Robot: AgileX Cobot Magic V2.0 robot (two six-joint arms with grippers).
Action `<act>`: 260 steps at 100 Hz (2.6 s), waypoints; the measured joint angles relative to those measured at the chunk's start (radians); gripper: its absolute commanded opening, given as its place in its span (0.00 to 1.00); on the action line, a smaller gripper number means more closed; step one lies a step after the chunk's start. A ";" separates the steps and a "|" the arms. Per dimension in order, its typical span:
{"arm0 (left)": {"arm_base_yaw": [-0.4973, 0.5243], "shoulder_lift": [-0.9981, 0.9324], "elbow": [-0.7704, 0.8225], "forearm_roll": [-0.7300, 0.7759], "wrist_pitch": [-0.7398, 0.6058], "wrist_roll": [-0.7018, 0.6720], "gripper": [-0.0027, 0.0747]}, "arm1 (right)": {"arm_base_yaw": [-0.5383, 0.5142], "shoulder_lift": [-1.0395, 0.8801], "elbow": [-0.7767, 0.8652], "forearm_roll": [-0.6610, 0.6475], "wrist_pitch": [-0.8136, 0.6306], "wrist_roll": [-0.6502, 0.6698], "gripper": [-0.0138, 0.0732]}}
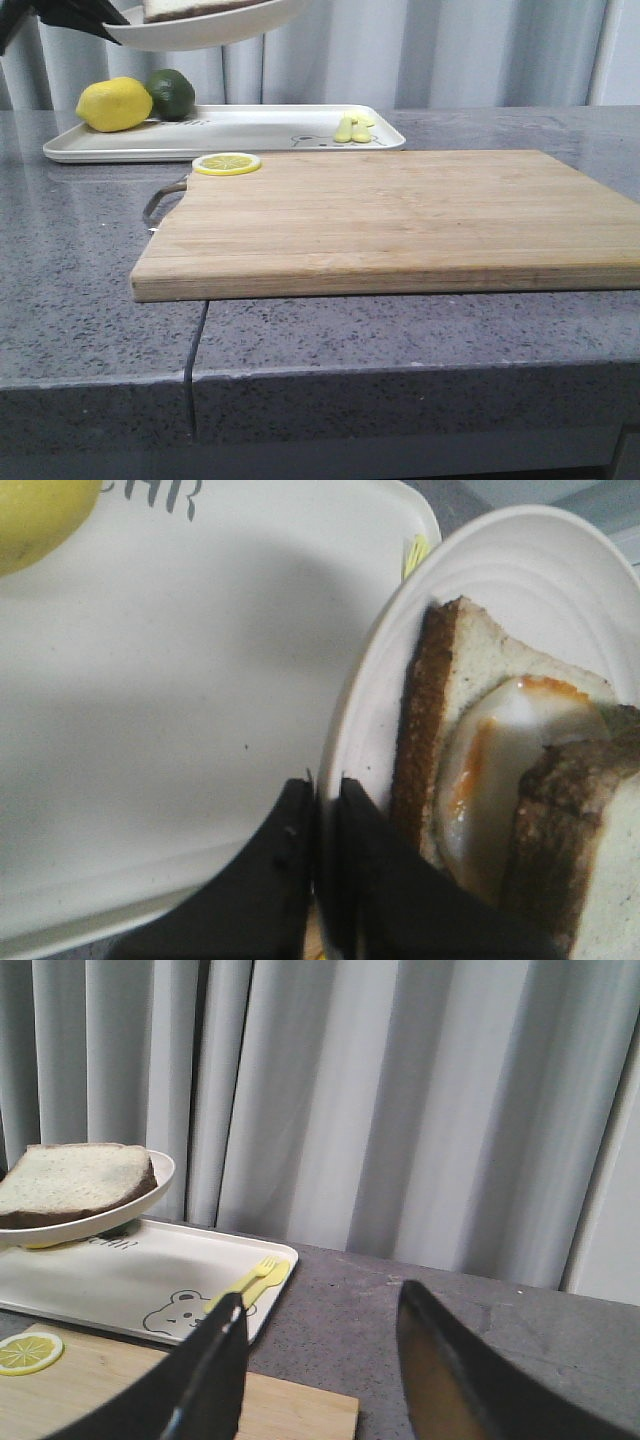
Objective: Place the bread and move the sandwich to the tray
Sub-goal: 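Lift the plate with the sandwich and carry it onto the white tray, then lower the plate onto the tray and open the left gripper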
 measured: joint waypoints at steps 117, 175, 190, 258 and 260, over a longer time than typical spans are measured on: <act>-0.093 0.281 -0.243 0.220 -0.077 -0.185 0.01 | 0.000 0.000 0.000 -0.002 0.000 -0.001 0.57; -0.096 0.281 -0.243 0.249 -0.077 -0.202 0.01 | 0.000 0.000 0.000 -0.002 0.000 -0.001 0.57; -0.096 0.281 -0.243 0.253 -0.082 -0.202 0.01 | 0.000 0.000 0.000 -0.002 0.000 -0.001 0.57; -0.096 0.281 -0.250 0.258 -0.100 -0.209 0.40 | 0.000 0.000 0.000 -0.002 0.000 -0.001 0.57; -0.096 0.281 -0.250 0.260 -0.100 -0.209 0.40 | 0.000 0.000 0.000 -0.002 0.000 -0.001 0.57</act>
